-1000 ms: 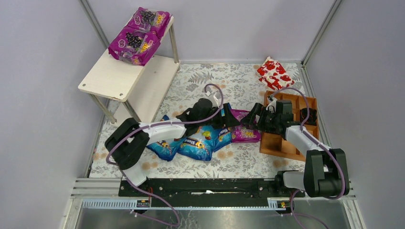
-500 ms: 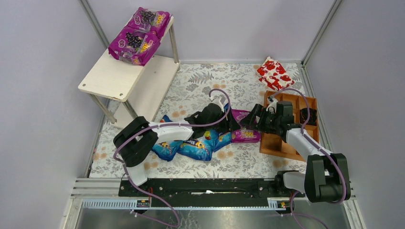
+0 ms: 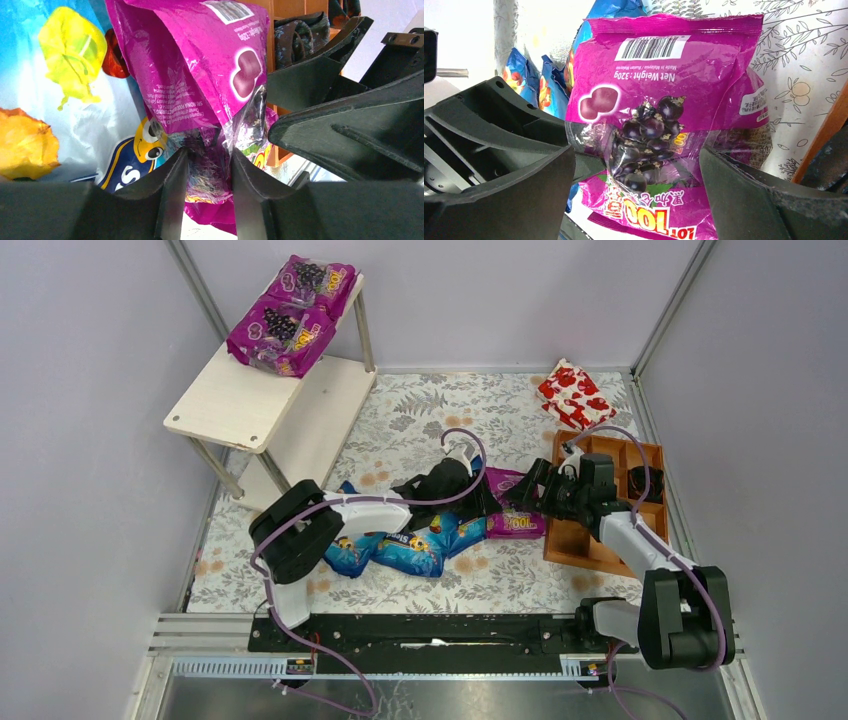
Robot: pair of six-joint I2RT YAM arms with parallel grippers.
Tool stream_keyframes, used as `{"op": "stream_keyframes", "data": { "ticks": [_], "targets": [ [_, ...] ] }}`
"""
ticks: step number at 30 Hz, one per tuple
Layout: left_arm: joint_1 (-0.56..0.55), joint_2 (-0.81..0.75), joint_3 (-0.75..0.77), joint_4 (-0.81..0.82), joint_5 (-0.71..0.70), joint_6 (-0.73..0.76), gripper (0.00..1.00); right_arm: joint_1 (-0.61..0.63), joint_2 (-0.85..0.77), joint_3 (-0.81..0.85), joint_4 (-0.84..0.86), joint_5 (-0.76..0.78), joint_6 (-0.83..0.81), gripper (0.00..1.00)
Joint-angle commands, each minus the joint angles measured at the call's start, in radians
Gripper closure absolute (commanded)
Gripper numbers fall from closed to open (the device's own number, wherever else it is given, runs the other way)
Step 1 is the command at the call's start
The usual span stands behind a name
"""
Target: Place and organize the candy bags onto the shelf
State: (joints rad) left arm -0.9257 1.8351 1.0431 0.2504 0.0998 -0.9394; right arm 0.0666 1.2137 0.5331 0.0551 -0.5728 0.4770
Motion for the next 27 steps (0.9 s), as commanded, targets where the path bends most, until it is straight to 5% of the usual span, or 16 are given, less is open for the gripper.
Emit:
{"op": "stream_keyframes", "data": {
  "ticks": [1, 22, 27],
  "targets": [
    [-0.002, 0.001, 0.005, 0.101, 0.001, -0.010, 0.67, 0.012, -0.030, -0.003, -0.025, -0.036, 0.013, 0.00],
    [0.009, -0.105, 0.017, 0.087, 0.057, -0.014, 1.00, 0.011, -0.266, 0.109, -0.268, 0.192, -0.017, 0.00],
    [0.013, -0.152, 0.032, 0.068, 0.081, -0.019, 1.00, 0.011, -0.294, 0.125, -0.294, 0.218, -0.018, 0.00]
  ]
}}
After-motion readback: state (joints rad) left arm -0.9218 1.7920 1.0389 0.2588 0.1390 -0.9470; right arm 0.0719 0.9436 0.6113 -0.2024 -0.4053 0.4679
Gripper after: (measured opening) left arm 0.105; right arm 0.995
